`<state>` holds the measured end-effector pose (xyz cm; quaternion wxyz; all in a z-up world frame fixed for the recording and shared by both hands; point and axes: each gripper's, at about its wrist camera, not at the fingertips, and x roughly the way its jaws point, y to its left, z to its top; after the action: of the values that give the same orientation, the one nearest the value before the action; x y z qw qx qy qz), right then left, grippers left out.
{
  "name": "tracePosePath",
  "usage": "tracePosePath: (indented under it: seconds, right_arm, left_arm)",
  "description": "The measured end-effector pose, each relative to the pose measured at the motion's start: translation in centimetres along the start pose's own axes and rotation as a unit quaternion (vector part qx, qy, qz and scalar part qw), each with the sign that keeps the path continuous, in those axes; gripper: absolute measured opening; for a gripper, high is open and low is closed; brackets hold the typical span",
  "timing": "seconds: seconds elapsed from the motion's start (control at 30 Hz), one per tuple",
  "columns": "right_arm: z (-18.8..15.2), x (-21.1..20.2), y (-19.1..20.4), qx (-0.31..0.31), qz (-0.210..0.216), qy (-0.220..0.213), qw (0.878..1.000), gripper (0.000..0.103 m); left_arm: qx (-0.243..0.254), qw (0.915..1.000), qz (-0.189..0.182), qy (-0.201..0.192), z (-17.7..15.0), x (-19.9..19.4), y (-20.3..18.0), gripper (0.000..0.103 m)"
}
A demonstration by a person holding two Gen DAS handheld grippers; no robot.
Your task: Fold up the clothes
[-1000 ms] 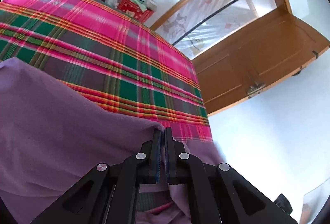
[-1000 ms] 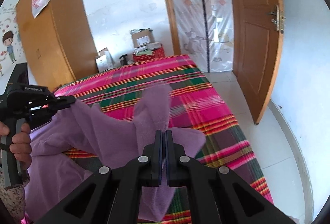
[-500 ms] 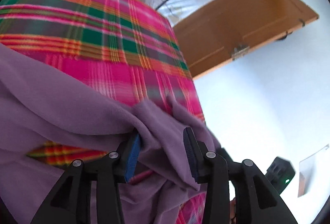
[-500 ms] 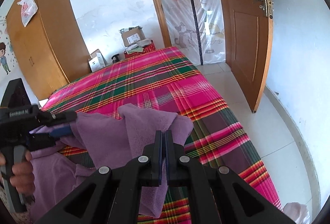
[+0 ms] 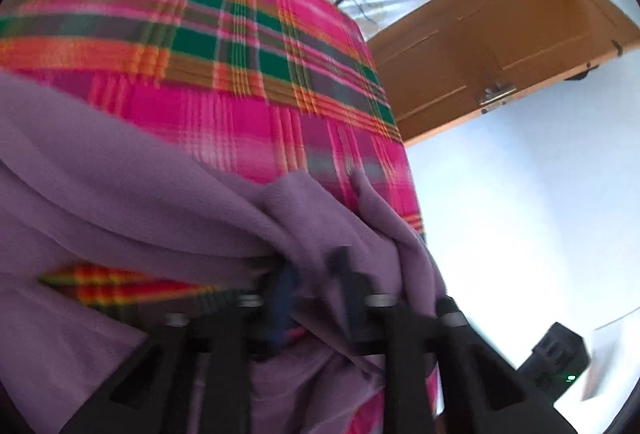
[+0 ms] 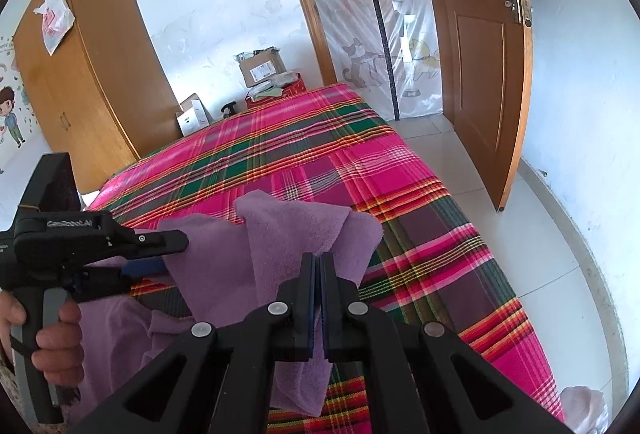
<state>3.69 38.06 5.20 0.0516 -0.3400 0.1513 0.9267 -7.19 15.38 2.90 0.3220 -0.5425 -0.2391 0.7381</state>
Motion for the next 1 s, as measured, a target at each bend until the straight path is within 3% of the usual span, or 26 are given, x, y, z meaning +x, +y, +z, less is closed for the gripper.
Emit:
tracePosePath:
  seconds: [0.37, 0.7, 0.97, 1.0]
  right_arm:
    - [0.1, -1.0, 0.0, 0.005, -0.01, -0.015, 1.0, 0.002]
    - [-0.1, -1.8, -1.1, 0.023, -0.032, -0.022, 0.999, 0.002]
    - [-0.3, -1.8, -2.1, 0.037, -0.04, -0.019, 0.998, 0.002]
    - [-0.3, -1.8, -2.2, 0.038, -0.04, -0.018, 0.998, 0.002]
  left_arm:
    - [0.001, 0.9987, -0.002, -0.051, 2.0, -2.5, -0.1, 0.008]
    - [0.004, 0.9926, 0.018, -0.12, 5.7, -5.4, 0.3, 0.008]
    - [-0.006, 0.9929, 0.032, -0.115, 6.8, -4.1, 1.3, 0.008]
    - [-0.009, 0.9932, 0.033, -0.112, 6.8, -4.0, 1.5, 0.012]
